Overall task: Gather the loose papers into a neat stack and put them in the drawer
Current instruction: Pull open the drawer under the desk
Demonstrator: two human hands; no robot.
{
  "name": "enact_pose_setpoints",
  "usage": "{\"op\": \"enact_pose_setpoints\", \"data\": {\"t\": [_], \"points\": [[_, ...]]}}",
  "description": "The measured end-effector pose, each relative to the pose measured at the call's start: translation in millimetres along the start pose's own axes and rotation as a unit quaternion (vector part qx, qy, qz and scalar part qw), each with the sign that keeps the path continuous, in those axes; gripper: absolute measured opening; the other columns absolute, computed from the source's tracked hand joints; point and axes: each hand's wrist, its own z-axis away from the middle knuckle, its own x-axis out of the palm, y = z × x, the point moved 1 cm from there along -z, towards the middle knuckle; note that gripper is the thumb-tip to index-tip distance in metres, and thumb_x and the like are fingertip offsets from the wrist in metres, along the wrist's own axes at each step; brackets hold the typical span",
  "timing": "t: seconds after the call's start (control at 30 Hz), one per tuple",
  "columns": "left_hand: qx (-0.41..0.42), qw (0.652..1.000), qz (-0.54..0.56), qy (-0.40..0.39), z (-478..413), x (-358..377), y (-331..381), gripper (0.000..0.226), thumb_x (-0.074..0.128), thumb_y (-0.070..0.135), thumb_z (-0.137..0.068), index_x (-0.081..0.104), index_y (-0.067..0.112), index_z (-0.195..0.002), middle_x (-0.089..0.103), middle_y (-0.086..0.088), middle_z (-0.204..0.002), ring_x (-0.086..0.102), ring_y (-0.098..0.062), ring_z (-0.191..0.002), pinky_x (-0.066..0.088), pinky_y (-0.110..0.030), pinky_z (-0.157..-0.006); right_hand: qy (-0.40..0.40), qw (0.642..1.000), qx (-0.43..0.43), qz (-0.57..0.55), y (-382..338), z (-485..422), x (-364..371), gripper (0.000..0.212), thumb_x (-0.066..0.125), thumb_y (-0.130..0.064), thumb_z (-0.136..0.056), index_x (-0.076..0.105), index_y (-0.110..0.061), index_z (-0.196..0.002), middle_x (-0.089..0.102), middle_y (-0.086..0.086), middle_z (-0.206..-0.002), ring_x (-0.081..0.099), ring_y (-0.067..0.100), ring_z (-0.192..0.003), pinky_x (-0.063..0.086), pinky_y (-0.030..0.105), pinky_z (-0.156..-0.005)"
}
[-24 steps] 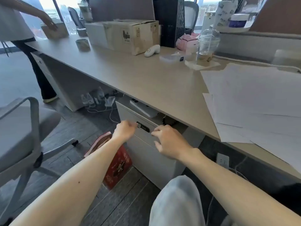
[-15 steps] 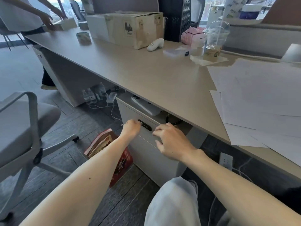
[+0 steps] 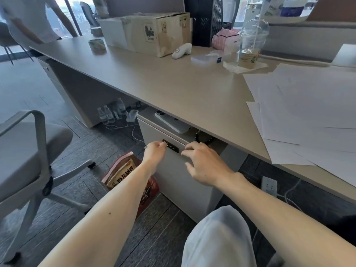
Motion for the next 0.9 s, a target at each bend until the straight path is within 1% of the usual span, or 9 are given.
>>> {"op": "enact_pose_setpoints", "data": {"t": [0.17,0.3,0.37,0.43,0.53,0.6,0.67,0.73,0.9], "points": [[-0.018,0.999,0.027,0.001,12,-17,-16,0.028,0.047,0.029,-0.092,0.062,0.007,-0.085,0.043,-0.003,-0.064,0.035,-0.017,-0.053,0.026,-0.027,-0.049,-0.009,1.0,0.006,0.004,-2,3,0,0.032,0.054,-0.017,-0.093,0.063,-0.011,-0.123,0.053,0.005,-0.132,0.048,0.025,-0.119,0.04,0.037,-0.1],[-0.043,0.999,0.007,-0.024,36,-52,-30,0.026,0.049,0.028,-0.093,0.064,0.008,-0.088,0.044,-0.001,-0.059,0.037,-0.013,-0.042,0.026,-0.02,-0.04,-0.05,0.998,0.014,0.025,-17,5,2,0.011,0.054,-0.026,-0.093,0.059,-0.022,-0.085,0.063,0.004,-0.098,0.058,0.028,-0.095,0.046,0.04,-0.085],[-0.033,0.998,-0.046,-0.01,48,-70,-34,0.022,0.053,0.03,-0.09,0.065,0.011,-0.089,0.053,-0.001,-0.065,0.048,-0.018,-0.052,0.039,-0.026,-0.048,-0.087,0.996,0.019,0.003,-29,7,10,0.015,0.052,-0.032,-0.094,0.063,-0.023,-0.091,0.065,0.008,-0.091,0.062,0.033,-0.09,0.052,0.041,-0.074],[0.025,0.99,-0.128,0.057,58,-85,-37,0.013,0.061,0.027,-0.086,0.06,0.016,-0.093,0.059,-0.001,-0.091,0.055,-0.021,-0.082,0.048,-0.035,-0.071,-0.095,0.995,0.011,0.007,-42,10,16,0.023,0.052,-0.036,-0.094,0.065,-0.016,-0.094,0.067,0.012,-0.094,0.063,0.036,-0.091,0.051,0.038,-0.071],[0.221,0.948,-0.2,0.117,73,-106,-34,0.02,0.058,0.015,-0.085,0.061,0.022,-0.104,0.053,0.008,-0.115,0.048,-0.015,-0.109,0.034,-0.034,-0.09,-0.1,0.995,-0.017,-0.001,-64,15,17,0.025,0.053,-0.032,-0.095,0.067,-0.011,-0.093,0.067,0.012,-0.097,0.062,0.033,-0.095,0.045,0.035,-0.073],[0.311,0.903,-0.281,0.096,83,-116,-29,0.02,0.051,0.017,-0.088,0.067,0.025,-0.098,0.059,0.013,-0.111,0.048,-0.008,-0.11,0.023,-0.032,-0.097,-0.105,0.994,-0.03,-0.011,-78,20,18,0.026,0.053,-0.031,-0.096,0.069,-0.01,-0.094,0.067,0.011,-0.097,0.06,0.03,-0.097,0.043,0.034,-0.075],[0.302,0.875,-0.375,0.043,92,-125,-23,0.024,0.047,0.026,-0.091,0.066,0.025,-0.076,0.064,0.013,-0.082,0.056,-0.012,-0.089,0.026,-0.037,-0.101,-0.116,0.992,-0.034,-0.032,-91,25,21,0.028,0.053,-0.032,-0.095,0.066,-0.011,-0.083,0.062,0.007,-0.086,0.059,0.03,-0.091,0.043,0.033,-0.071],[0.259,0.865,-0.431,0.002,98,-135,-19,0.029,0.047,0.029,-0.089,0.058,0.02,-0.063,0.054,0.008,-0.061,0.053,-0.017,-0.069,0.036,-0.036,-0.086,-0.128,0.989,-0.038,-0.065,-102,29,27,0.031,0.053,-0.031,-0.094,0.063,-0.011,-0.072,0.062,0.006,-0.078,0.057,0.029,-0.082,0.047,0.036,-0.071],[0.187,0.875,-0.446,-0.007,112,-162,-22,0.032,0.049,0.024,-0.086,0.045,0.014,-0.056,0.045,0.002,-0.056,0.046,-0.022,-0.054,0.033,-0.027,-0.049,-0.154,0.976,-0.036,-0.148,-137,40,45,0.036,0.051,-0.02,-0.09,0.049,-0.011,-0.056,0.06,0.012,-0.062,0.055,0.032,-0.064,0.048,0.039,-0.064]]}}
